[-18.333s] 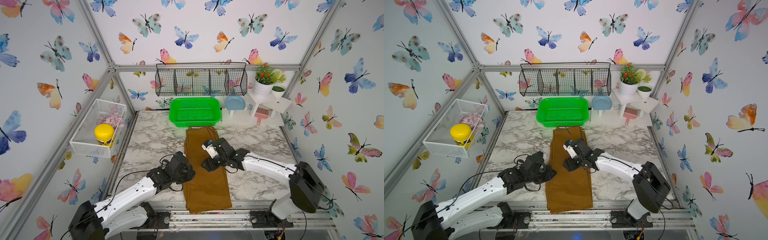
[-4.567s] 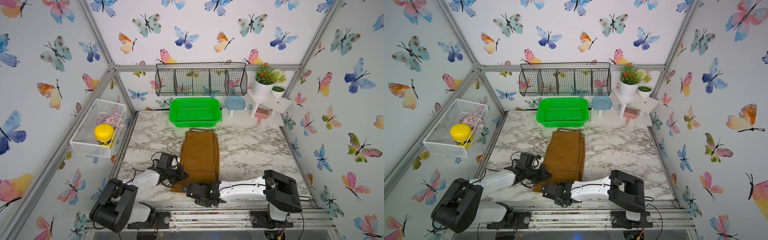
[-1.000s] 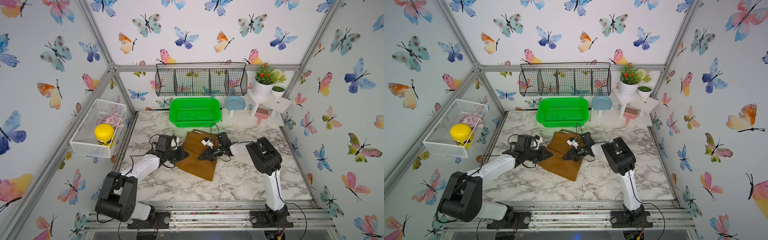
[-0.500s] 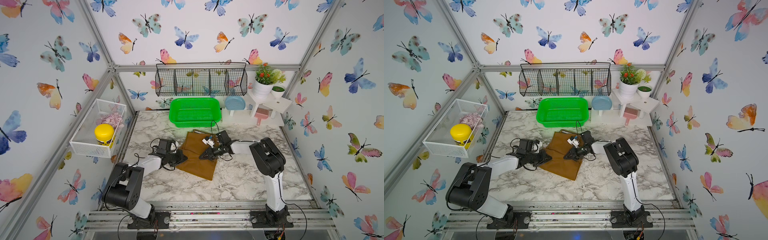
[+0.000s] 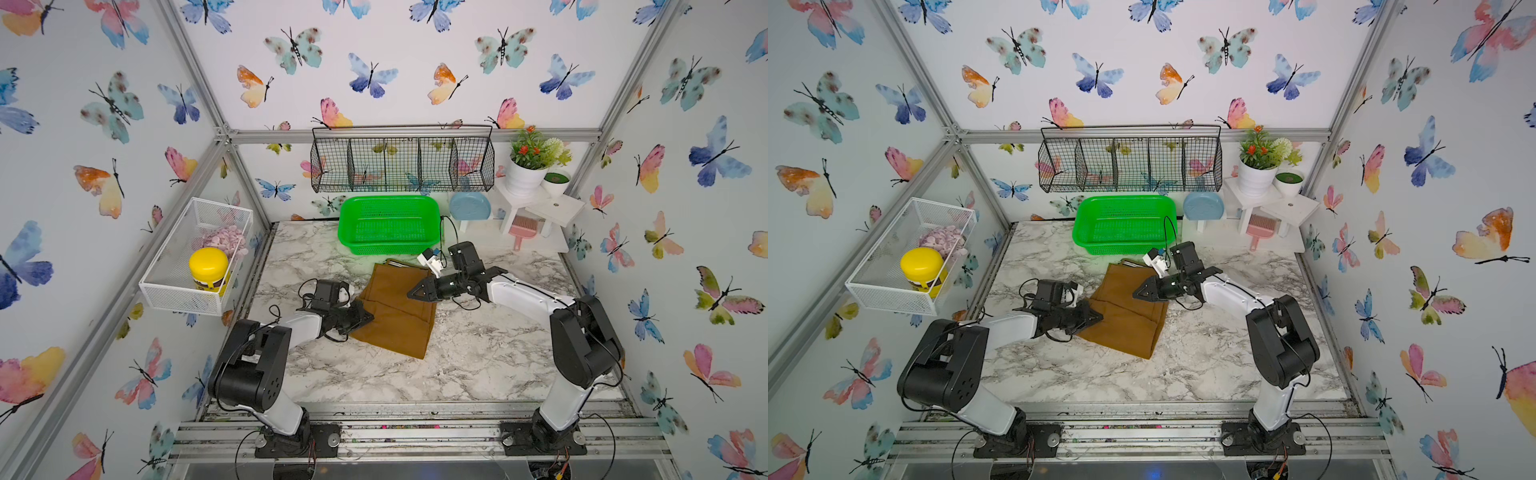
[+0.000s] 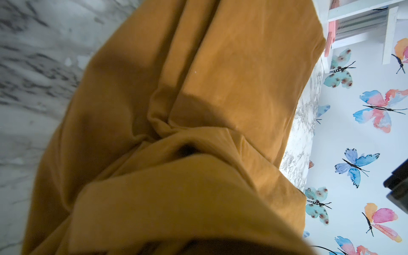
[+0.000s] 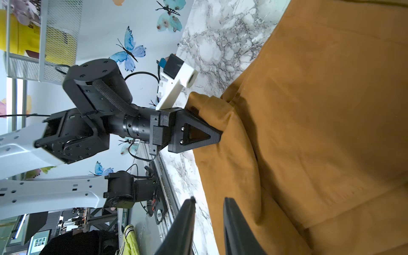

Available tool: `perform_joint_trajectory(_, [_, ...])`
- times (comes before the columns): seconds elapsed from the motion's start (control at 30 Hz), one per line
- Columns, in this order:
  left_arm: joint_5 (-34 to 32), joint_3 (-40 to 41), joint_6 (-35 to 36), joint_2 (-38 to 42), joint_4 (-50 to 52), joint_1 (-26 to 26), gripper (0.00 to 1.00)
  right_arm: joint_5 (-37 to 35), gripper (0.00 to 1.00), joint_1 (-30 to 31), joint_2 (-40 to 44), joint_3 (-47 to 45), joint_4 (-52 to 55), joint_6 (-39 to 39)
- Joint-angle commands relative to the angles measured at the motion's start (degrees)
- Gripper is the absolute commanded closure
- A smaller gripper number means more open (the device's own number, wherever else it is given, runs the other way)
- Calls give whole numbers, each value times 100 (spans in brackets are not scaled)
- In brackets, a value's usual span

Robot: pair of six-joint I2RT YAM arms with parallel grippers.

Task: Roll up the long pants
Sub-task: Roll the long pant at the center of the board.

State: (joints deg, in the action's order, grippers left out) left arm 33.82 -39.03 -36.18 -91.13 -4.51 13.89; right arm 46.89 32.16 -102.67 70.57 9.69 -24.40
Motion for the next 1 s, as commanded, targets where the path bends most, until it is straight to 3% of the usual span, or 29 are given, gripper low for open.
perform_joint_trajectory(0.0, [-263,106,-19,-212,232,-88,100,39,74,336,-298,177,193,30])
perform_joint_trajectory(0.17, [-265,47,-41,-172,313,-88,100,207,75,803,-706,234,-21,15])
perform_joint_trajectory(0.3, [-321,-13,-21,-177,438,-88,100,162,76,814,-910,-41,-298,-24])
perform_joint_trajectory(0.73, [-521,-202,145,-178,794,-127,100,103,79,-1,-1453,-1924,-1467,-141])
perform_joint_trajectory(0.97, [-525,-118,236,-132,827,-806,100,29,80,-17,-1532,-2405,-1773,-169])
